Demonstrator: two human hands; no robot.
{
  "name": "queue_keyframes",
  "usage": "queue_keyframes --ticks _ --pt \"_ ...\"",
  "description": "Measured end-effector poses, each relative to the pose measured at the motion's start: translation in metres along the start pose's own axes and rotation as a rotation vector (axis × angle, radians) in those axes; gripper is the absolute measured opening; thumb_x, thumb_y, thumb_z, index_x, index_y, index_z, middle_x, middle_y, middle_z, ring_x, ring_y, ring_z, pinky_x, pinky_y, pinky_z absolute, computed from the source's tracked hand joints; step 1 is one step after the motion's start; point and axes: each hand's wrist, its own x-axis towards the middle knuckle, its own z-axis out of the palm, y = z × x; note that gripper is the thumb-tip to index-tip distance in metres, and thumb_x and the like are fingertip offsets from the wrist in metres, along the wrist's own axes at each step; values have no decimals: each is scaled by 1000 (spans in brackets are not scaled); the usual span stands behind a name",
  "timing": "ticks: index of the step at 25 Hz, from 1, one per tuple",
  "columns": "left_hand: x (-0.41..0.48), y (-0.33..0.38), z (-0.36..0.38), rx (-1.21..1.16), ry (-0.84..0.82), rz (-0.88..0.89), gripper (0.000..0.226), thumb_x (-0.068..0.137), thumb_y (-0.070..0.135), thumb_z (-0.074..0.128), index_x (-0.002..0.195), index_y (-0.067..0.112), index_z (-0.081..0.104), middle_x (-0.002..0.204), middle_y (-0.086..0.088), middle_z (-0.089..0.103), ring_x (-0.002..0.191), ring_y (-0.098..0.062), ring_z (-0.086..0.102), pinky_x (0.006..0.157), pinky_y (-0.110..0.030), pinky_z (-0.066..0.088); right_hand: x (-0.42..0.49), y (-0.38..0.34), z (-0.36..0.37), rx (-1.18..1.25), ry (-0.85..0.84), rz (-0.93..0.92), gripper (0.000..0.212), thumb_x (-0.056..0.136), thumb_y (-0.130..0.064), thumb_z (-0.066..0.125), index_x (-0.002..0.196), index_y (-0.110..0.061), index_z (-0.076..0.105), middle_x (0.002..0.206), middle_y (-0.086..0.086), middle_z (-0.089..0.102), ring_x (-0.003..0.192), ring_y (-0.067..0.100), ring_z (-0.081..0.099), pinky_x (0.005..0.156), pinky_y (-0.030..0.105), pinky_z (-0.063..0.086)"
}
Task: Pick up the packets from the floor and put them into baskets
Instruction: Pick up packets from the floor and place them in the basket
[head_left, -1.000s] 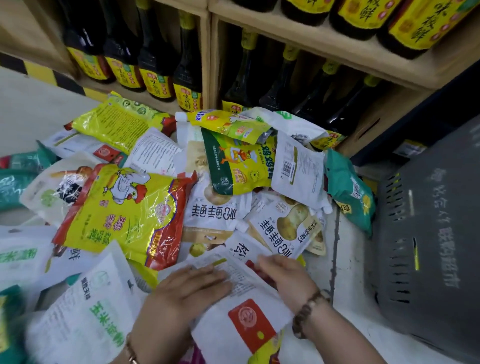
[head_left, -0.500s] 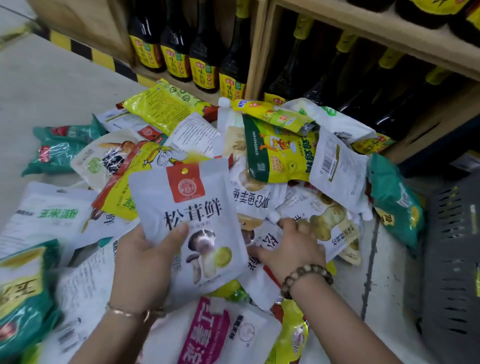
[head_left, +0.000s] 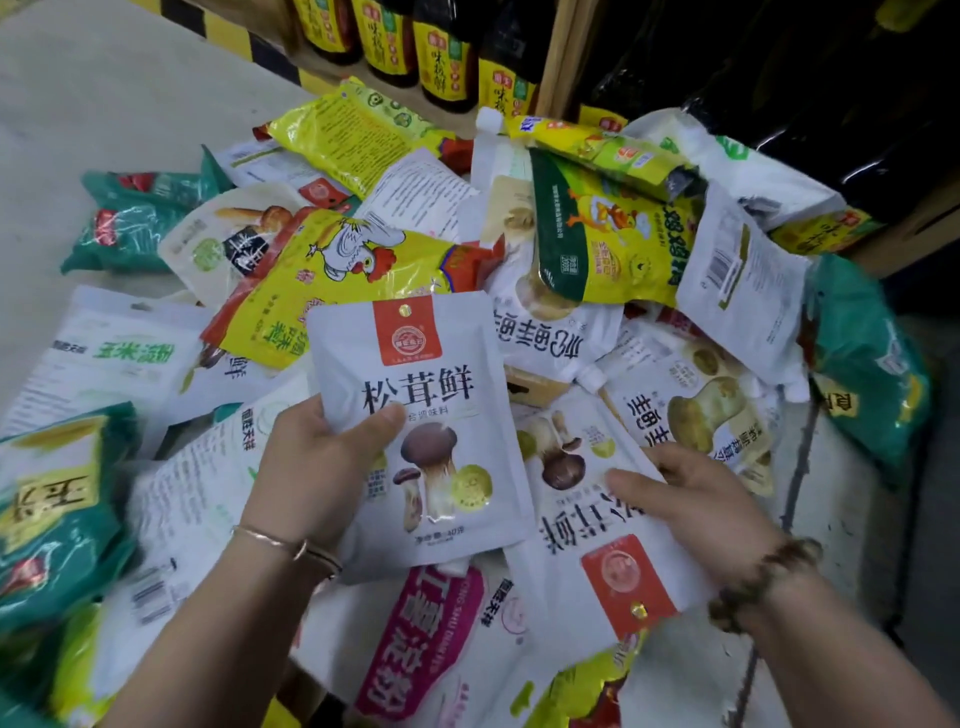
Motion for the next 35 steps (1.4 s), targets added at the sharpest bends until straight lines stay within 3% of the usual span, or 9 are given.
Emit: queue_keyframes --ticks 8,13,16,20,23,26,29,32,35 --pt "-1 -6 9 60 -73 -62 21 81 8 68 63 18 73 65 3 72 55 -10 66 54 -28 54 -34 9 -42 495 115 -127 29 62 -15 64 90 -10 61 80 16 72 61 25 69 50 35 56" --pt "-15 -7 24 -47 -138 -126 16 76 17 69 64 26 76 70 0 73 59 -13 69 51 -24 54 -17 -1 10 466 104 -125 31 58 -17 70 88 -12 61 78 13 73 61 23 68 54 36 58" --pt "-16 -7 23 -99 -165 -130 12 56 35 69 65 31 76 71 2 73 61 -12 69 53 -25 54 -14 -5 36 405 169 -172 20 71 -6 73 83 -15 60 72 4 72 57 15 67 50 27 54" --pt "-17 -12 29 -3 -231 -94 9 63 13 74 59 21 75 65 5 72 57 -8 68 46 -16 49 -16 -1 58 216 178 -212 12 73 -29 71 79 -23 62 73 -5 71 65 10 67 57 29 54" --pt "-14 -14 30 7 -262 -71 19 68 5 73 60 23 74 67 6 72 60 -6 68 49 -15 50 8 3 33 139 425 -209 12 77 -30 69 79 -22 60 81 -2 68 74 11 63 67 26 49" --pt "-12 -13 27 22 -292 -88 15 65 8 75 63 23 75 70 3 73 62 -9 69 53 -19 54 45 -4 -20 -357 442 -283 35 80 -7 67 112 -19 57 116 4 60 103 18 57 83 23 42" --pt "-11 -14 23 -14 -333 -122 20 54 23 74 73 24 76 77 -3 74 69 -19 71 62 -29 59 81 -13 -59 -1173 6 -314 91 72 -14 76 146 -27 24 153 4 21 138 20 23 108 27 24" --pt "-10 -16 22 -13 -338 -129 25 52 25 74 74 15 75 77 -3 74 68 -19 72 60 -27 58 99 -20 -69 -1380 -138 -326 125 49 -49 86 147 -32 10 154 0 13 141 21 14 114 36 21" --pt "-9 -16 22 -3 -361 -129 27 54 25 73 79 16 73 79 -3 75 71 -19 72 62 -27 58 97 -18 -65 -1385 -15 -398 116 39 -61 83 136 -28 28 137 7 36 128 25 30 102 38 33"
